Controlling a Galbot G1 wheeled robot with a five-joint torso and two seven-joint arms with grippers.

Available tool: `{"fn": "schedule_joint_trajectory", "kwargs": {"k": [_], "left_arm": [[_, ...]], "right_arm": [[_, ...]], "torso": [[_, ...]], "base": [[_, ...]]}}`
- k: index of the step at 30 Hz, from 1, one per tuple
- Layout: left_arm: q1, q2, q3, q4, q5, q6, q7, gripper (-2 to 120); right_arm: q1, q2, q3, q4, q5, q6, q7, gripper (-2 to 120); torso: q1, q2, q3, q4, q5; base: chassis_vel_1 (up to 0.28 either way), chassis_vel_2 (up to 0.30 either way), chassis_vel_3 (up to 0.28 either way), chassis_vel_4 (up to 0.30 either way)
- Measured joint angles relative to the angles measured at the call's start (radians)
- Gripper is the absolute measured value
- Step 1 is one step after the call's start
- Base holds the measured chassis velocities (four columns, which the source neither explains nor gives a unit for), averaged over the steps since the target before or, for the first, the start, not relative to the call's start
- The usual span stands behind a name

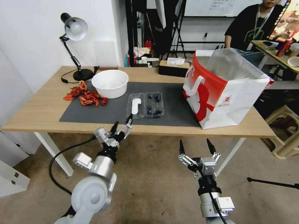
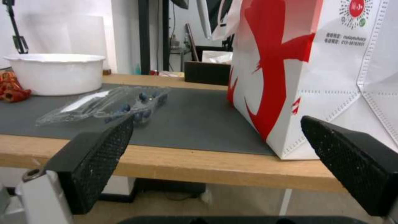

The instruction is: Close the takeout container lid, then place the container into the takeout bag.

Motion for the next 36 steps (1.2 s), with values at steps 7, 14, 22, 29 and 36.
{"fn": "schedule_joint_trajectory", "kwargs": {"k": [7, 14, 22, 29, 36], "left_arm": [[-0.188, -0.028, 0.045, 0.066, -0.370, 0.025, -0.203, 100], [-0.300, -0.053, 0.065, 0.136, -0.465, 0.026, -0.310, 100], [-0.383, -0.071, 0.092, 0.231, -0.474, 0.024, -0.375, 100], [-0.414, -0.078, 0.094, 0.282, -0.462, 0.010, -0.373, 100], [-0.431, -0.080, 0.092, 0.318, -0.429, -0.008, -0.349, 100]], "right_arm": [[-0.003, 0.020, 0.012, -0.012, -0.005, -0.001, 0.000, 100], [-0.002, 0.032, 0.017, -0.016, -0.008, -0.001, 0.000, 100], [0.004, 0.041, 0.028, -0.021, -0.008, -0.001, 0.000, 100], [0.006, 0.047, 0.030, -0.026, -0.008, -0.002, 0.001, 100], [0.007, 0.049, 0.034, -0.027, -0.007, -0.002, 0.001, 100]], "torso": [[0.000, 0.000, 0.000, -0.0001, 0.0002], [0.000, 0.000, 0.000, -0.0001, 0.0000], [0.000, 0.000, 0.000, 0.0000, -0.0001], [0.000, 0.000, 0.000, 0.0000, 0.0000], [0.000, 0.000, 0.000, -0.0001, 0.0000]], "base": [[0.000, 0.000, 0.000, 0.000], [0.000, 0.000, 0.000, 0.000], [0.000, 0.000, 0.000, 0.000], [0.000, 0.000, 0.000, 0.000], [0.000, 0.000, 0.000, 0.000]]}}
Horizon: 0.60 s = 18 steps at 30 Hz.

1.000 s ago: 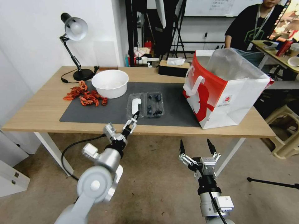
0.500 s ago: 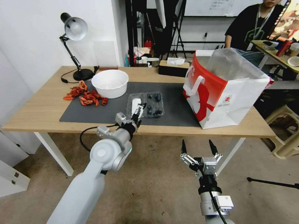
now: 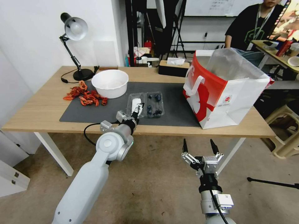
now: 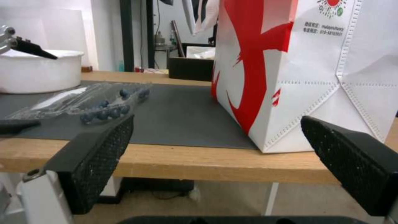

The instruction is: Close the takeout container lid, then place the container into the takeout bag.

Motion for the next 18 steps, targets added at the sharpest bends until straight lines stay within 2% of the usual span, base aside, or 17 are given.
{"fn": "schedule_joint_trajectory", "kwargs": {"k": [1, 3, 5, 7, 9, 11, 12, 15, 17, 18], "left_arm": [[0.000, 0.000, 0.000, 0.000, 0.000, 0.000, 0.000, 100], [0.003, 0.005, 0.007, 0.004, 0.049, -0.014, 0.043, 100], [0.004, 0.006, 0.008, 0.004, 0.059, -0.016, 0.050, 100], [0.022, 0.016, 0.028, 0.002, 0.159, -0.031, 0.106, 100], [0.024, 0.017, 0.030, 0.001, 0.172, -0.033, 0.113, 100], [0.036, 0.024, 0.050, -0.002, 0.246, -0.048, 0.160, 100], [0.036, 0.024, 0.050, -0.002, 0.246, -0.048, 0.160, 100], [0.052, 0.036, 0.090, 0.005, 0.394, -0.086, 0.247, 100], [0.053, 0.038, 0.098, 0.008, 0.424, -0.095, 0.265, 100], [0.053, 0.043, 0.117, 0.017, 0.499, -0.114, 0.306, 100]], "right_arm": [[0.000, 0.000, 0.000, 0.000, 0.000, 0.000, 0.000, 100], [0.000, 0.001, 0.000, -0.002, 0.000, 0.002, 0.000, 100], [0.000, 0.001, 0.000, -0.002, 0.000, 0.002, 0.000, 100], [0.000, 0.003, -0.004, -0.004, 0.000, 0.003, 0.000, 100], [0.000, 0.004, -0.004, -0.004, -0.001, 0.004, 0.000, 100], [0.000, 0.005, -0.005, -0.004, -0.002, 0.005, 0.000, 100], [0.000, 0.005, -0.005, -0.004, -0.002, 0.005, 0.000, 100], [-0.003, 0.006, -0.005, -0.004, -0.006, 0.010, -0.001, 100], [-0.004, 0.006, -0.005, -0.005, -0.007, 0.010, -0.001, 100], [-0.006, 0.008, -0.005, -0.005, -0.010, 0.013, -0.002, 100]], "torso": [[0.000, 0.000, 0.000, 0.0000, 0.0000], [0.000, 0.000, 0.000, 0.0000, 0.0000], [0.000, 0.000, 0.000, 0.0000, 0.0000], [0.000, 0.000, 0.000, 0.0000, 0.0000], [0.000, 0.000, 0.000, 0.0000, 0.0001], [0.000, 0.000, 0.000, 0.0001, 0.0001], [0.000, 0.000, 0.000, 0.0001, 0.0001], [0.000, 0.000, 0.000, 0.0000, 0.0001], [0.000, 0.000, 0.000, 0.0000, 0.0000], [0.000, 0.000, 0.000, 0.0000, 0.0001]], "base": [[0.000, 0.000, 0.000, 0.000], [0.000, 0.000, 0.000, 0.000], [0.000, 0.000, 0.000, 0.000], [0.000, 0.000, 0.000, 0.000], [0.000, 0.000, 0.000, 0.000], [0.000, 0.000, 0.000, 0.000], [0.000, 0.000, 0.000, 0.000], [0.000, 0.000, 0.000, 0.000], [0.000, 0.000, 0.000, 0.000], [0.000, 0.000, 0.000, 0.000]]}}
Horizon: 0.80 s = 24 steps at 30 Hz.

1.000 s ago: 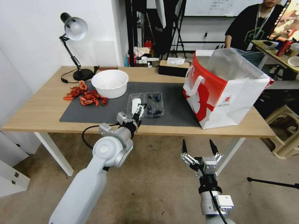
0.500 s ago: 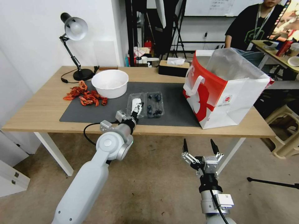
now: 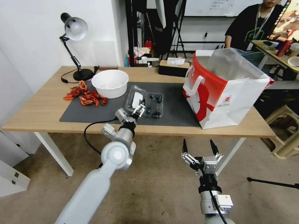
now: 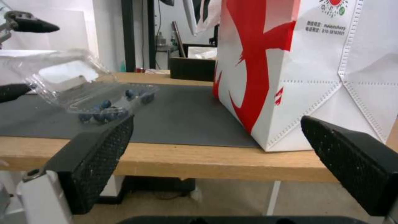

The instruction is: Close the takeout container lid, then place the container into the takeout bag.

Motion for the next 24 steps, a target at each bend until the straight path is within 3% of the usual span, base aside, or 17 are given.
{"fn": "schedule_joint_trajectory", "kwargs": {"k": [7, 12, 24], "left_arm": [[-0.034, 0.011, 0.038, 0.039, 0.107, -0.042, 0.071, 100], [-0.060, 0.021, 0.051, 0.056, 0.126, -0.055, 0.101, 100], [-0.123, 0.033, 0.103, 0.042, -0.063, -0.034, 0.116, 100]], "right_arm": [[-0.003, 0.006, 0.000, -0.004, -0.005, 0.006, -0.002, 100], [-0.003, 0.009, 0.000, -0.005, -0.007, 0.006, -0.002, 100], [-0.006, 0.015, 0.005, -0.013, -0.012, 0.010, -0.002, 100]], "torso": [[0.000, 0.000, 0.000, -0.0001, 0.0000], [0.000, 0.000, 0.000, 0.0000, 0.0000], [0.000, 0.000, 0.000, 0.0000, 0.0000]], "base": [[0.000, 0.000, 0.000, 0.000], [0.000, 0.000, 0.000, 0.000], [0.000, 0.000, 0.000, 0.000]]}}
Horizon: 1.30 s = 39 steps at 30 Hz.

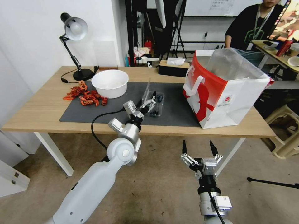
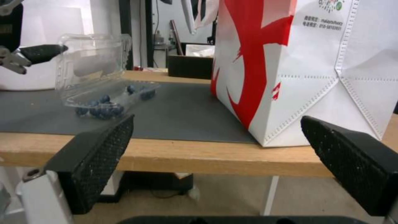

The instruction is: Close the takeout container lid, then place the container into the takeout bag.

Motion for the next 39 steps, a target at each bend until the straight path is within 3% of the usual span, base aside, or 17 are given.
{"fn": "schedule_joint_trajectory", "kwargs": {"k": [7, 10, 11, 19, 22, 23, 24, 31, 37, 39], "left_arm": [[-0.010, -0.003, 0.002, -0.011, -0.086, 0.017, -0.021, 98], [-0.027, -0.014, -0.002, -0.023, -0.235, 0.042, -0.112, 94], [-0.027, -0.014, -0.002, -0.023, -0.235, 0.042, -0.112, 94], [-0.052, -0.037, -0.012, 0.014, -0.360, 0.051, -0.200, 66], [-0.054, -0.041, -0.011, 0.023, -0.365, 0.051, -0.209, 59], [-0.055, -0.041, -0.007, 0.030, -0.364, 0.054, -0.214, 51], [-0.055, -0.041, -0.007, 0.030, -0.364, 0.054, -0.214, 51], [-0.058, -0.035, 0.018, 0.045, -0.305, 0.101, -0.261, 21], [-0.059, -0.033, 0.026, 0.054, -0.256, 0.125, -0.286, 1], [-0.059, -0.033, 0.027, 0.055, -0.252, 0.126, -0.288, 0]], "right_arm": [[-0.001, 0.000, 0.000, -0.003, -0.001, 0.002, 0.000, 100], [0.000, 0.004, -0.002, -0.008, -0.004, 0.003, 0.000, 100], [0.000, 0.004, -0.002, -0.008, -0.004, 0.003, 0.000, 100], [0.001, 0.005, -0.004, -0.011, -0.005, 0.004, 0.000, 100], [0.002, 0.005, -0.003, -0.011, -0.005, 0.004, 0.000, 100], [0.003, 0.005, -0.003, -0.011, -0.005, 0.004, 0.000, 100], [0.003, 0.005, -0.003, -0.011, -0.005, 0.004, 0.000, 100], [0.009, 0.004, -0.002, -0.008, 0.002, 0.003, 0.001, 100], [0.025, 0.000, -0.002, 0.002, 0.025, -0.012, 0.001, 100], [0.033, -0.002, -0.002, 0.005, 0.037, -0.020, 0.002, 100]], "torso": [[0.000, 0.000, 0.000, 0.0000, 0.0000], [0.000, 0.000, 0.000, 0.0000, 0.0000], [0.000, 0.000, 0.000, 0.0000, 0.0000], [0.000, 0.000, 0.000, 0.0000, 0.0000], [0.000, 0.000, 0.000, 0.0000, 0.0000], [0.000, 0.000, 0.000, 0.0000, 0.0000], [0.000, 0.000, 0.000, 0.0000, 0.0000], [0.000, 0.000, 0.000, 0.0000, 0.0000], [0.000, 0.000, 0.000, 0.0000, 0.0000], [0.000, 0.000, 0.000, 0.0000, 0.0000]], "base": [[0.000, 0.000, 0.000, 0.000], [0.000, 0.000, 0.000, 0.000], [0.000, 0.000, 0.000, 0.000], [0.000, 0.000, 0.000, 0.000], [0.000, 0.000, 0.000, 0.000], [0.000, 0.000, 0.000, 0.000], [0.000, 0.000, 0.000, 0.000], [0.000, 0.000, 0.000, 0.000], [0.000, 0.000, 0.000, 0.000], [0.000, 0.000, 0.000, 0.000]]}}
